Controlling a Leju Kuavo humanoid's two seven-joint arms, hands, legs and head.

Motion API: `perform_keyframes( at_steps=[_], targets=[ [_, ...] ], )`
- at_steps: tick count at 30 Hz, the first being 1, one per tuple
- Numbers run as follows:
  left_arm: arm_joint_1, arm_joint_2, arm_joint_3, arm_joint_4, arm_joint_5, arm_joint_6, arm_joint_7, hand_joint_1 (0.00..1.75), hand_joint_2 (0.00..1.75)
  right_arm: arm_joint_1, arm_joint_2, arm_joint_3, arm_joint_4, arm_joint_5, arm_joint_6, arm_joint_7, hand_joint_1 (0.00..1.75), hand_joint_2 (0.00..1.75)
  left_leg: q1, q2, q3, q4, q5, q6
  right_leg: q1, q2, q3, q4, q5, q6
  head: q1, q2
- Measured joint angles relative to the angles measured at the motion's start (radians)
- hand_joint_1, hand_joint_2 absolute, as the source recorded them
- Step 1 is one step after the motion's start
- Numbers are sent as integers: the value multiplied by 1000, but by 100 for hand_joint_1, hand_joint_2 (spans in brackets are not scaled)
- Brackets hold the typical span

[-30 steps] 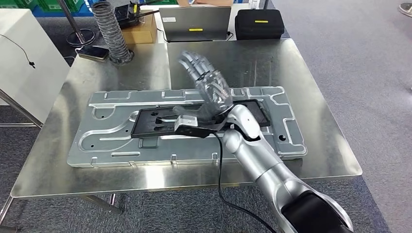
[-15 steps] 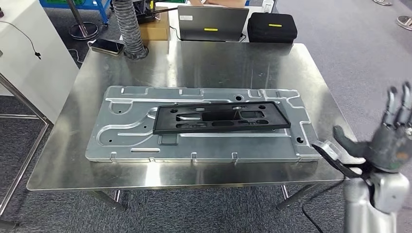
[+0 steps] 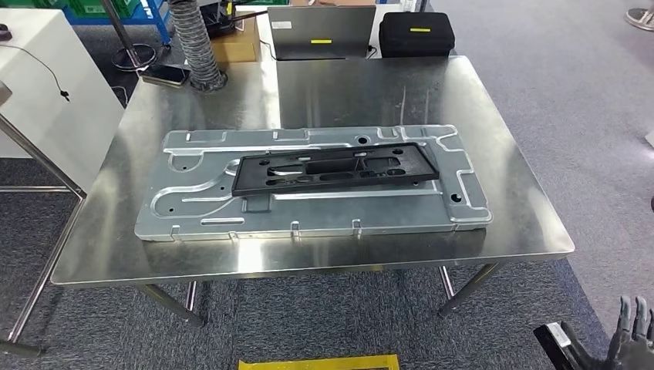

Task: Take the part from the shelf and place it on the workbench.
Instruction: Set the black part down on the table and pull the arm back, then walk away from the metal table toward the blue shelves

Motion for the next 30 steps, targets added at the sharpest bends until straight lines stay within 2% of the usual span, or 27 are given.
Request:
perform_keyframes(
  at_steps=[1,2,3,4,5,6,7,8,10,11,12,13,14,15,16,17,18,19,20,21,22,23,25,26,27,29,30],
  targets=[
    [0,0,0,0,-1,1,2,0,0,0,1,-20,42,14,-1,3,0,0,2,0,10,25,2,-4,-1,0,-16,4,9,2,0,0],
    [0,0,-1,0,-3,3,3,0,0,-1,1,-40,80,27,-1,6,0,0,4,0,35,18,23,-8,-3,-1,-32,9,17,5,0,0],
    [0,0,-1,0,-5,4,4,0,0,-2,1,-58,119,38,-2,9,0,0,7,0,76,-23,51,-10,-5,0,-48,17,25,9,0,0],
    [-2,0,-2,0,-8,5,6,0,0,-5,0,-76,157,48,-2,15,0,0,9,0,130,-89,67,-12,-6,0,-63,26,32,14,0,0],
    [-4,0,-3,0,-10,6,8,0,0,-7,-2,-92,195,58,-1,25,0,0,9,-1,181,-162,68,-9,-6,0,-75,36,37,19,0,0],
    [-6,0,-4,0,-11,6,9,0,0,-11,-4,-106,236,69,0,40,0,0,8,-2,218,-218,61,-4,-6,1,-82,43,43,25,0,0],
    [-7,0,-5,0,-13,7,12,0,0,-14,-7,-116,275,77,3,57,0,0,5,-3,237,-252,50,5,-6,1,-86,47,51,31,0,0],
    [-7,0,-5,0,-13,8,13,0,0,-16,-9,-124,312,83,8,73,0,0,2,-3,239,-262,50,15,-6,2,-87,47,59,37,0,0],
    [-6,-1,-5,0,-14,10,15,0,0,-20,-11,-132,369,86,18,100,0,0,1,2,225,-262,67,33,-9,5,-90,42,71,49,0,0],
    [-5,-1,-5,0,-16,10,16,0,0,-20,-10,-134,393,86,27,112,0,0,3,4,214,-264,79,40,-11,7,-98,53,51,54,0,0],
    [-5,-2,-5,0,-17,11,17,0,0,-21,-9,-136,417,88,40,129,0,0,5,7,199,-265,93,46,-13,9,-110,84,10,59,0,0],
    [-6,-2,-5,0,-20,11,17,0,0,-23,-8,-138,443,92,60,154,0,0,6,10,182,-265,106,50,-15,10,-125,135,-48,64,0,0],
    [-6,-2,-5,0,-23,12,17,0,0,-26,-6,-139,467,99,83,183,0,0,5,11,165,-265,119,52,-15,10,-140,202,-107,69,0,0],
    [-6,-2,-6,0,-28,12,17,0,0,-28,0,-140,489,108,109,216,0,0,5,12,148,-264,132,52,-16,10,-150,270,-145,71,0,0],
    [-5,-2,-8,0,-35,12,18,0,0,-31,11,-141,511,117,135,253,0,0,5,12,131,-262,144,51,-16,10,-149,318,-156,72,0,0],
    [-4,-2,-11,0,-46,11,20,0,0,-32,25,-141,532,124,160,289,0,0,4,12,114,-260,156,49,-16,10,-133,338,-142,70,0,0],
    [-3,-2,-16,0,-57,9,22,0,0,-33,41,-141,551,129,184,323,0,0,4,12,99,-258,167,47,-15,10,-99,320,-113,67,0,0],
    [-3,-2,-21,0,-67,8,24,0,0,-35,56,-141,568,129,204,351,0,0,4,12,86,-255,177,44,-15,11,-47,267,-87,62,0,0],
    [-3,-2,-27,0,-75,8,26,0,0,-37,71,-141,582,127,221,370,0,0,3,12,76,-253,185,40,-13,12,15,188,-80,55,0,0],
    [-3,-1,-31,0,-81,8,29,0,0,-40,85,-141,592,123,236,384,0,0,2,12,70,-252,193,35,-11,12,74,104,-88,49,0,0],
    [-3,1,-36,0,-86,8,31,0,0,-44,99,-141,602,119,249,394,0,0,2,14,66,-252,202,29,-7,13,114,41,-102,42,0,0],
    [-3,3,-39,0,-91,9,35,0,0,-48,113,-142,610,112,261,403,0,0,3,15,65,-254,211,22,-3,14,135,2,-114,35,0,0],
    [-1,10,-48,0,-99,12,41,0,0,-51,139,-144,626,98,285,417,0,0,6,17,62,-255,222,8,0,12,130,-11,-103,22,0,0],
    [0,14,-52,0,-103,13,44,0,0,-52,152,-146,633,91,297,423,0,0,7,16,56,-246,208,2,-1,9,123,-12,-93,13,0,0],
    [1,17,-55,0,-105,14,47,0,0,-53,163,-148,638,85,310,429,0,0,8,15,46,-220,174,-2,-2,7,112,-14,-81,5,0,0],
    [2,25,-60,0,-111,14,51,0,0,-55,184,-154,647,73,335,439,0,0,9,13,18,-113,67,-8,0,4,84,-12,-59,-6,0,0],
    [2,28,-62,0,-113,14,52,0,0,-56,193,-157,650,65,344,444,0,0,9,13,5,-47,25,-11,2,3,67,-8,-48,-9,0,0]
  ],
)
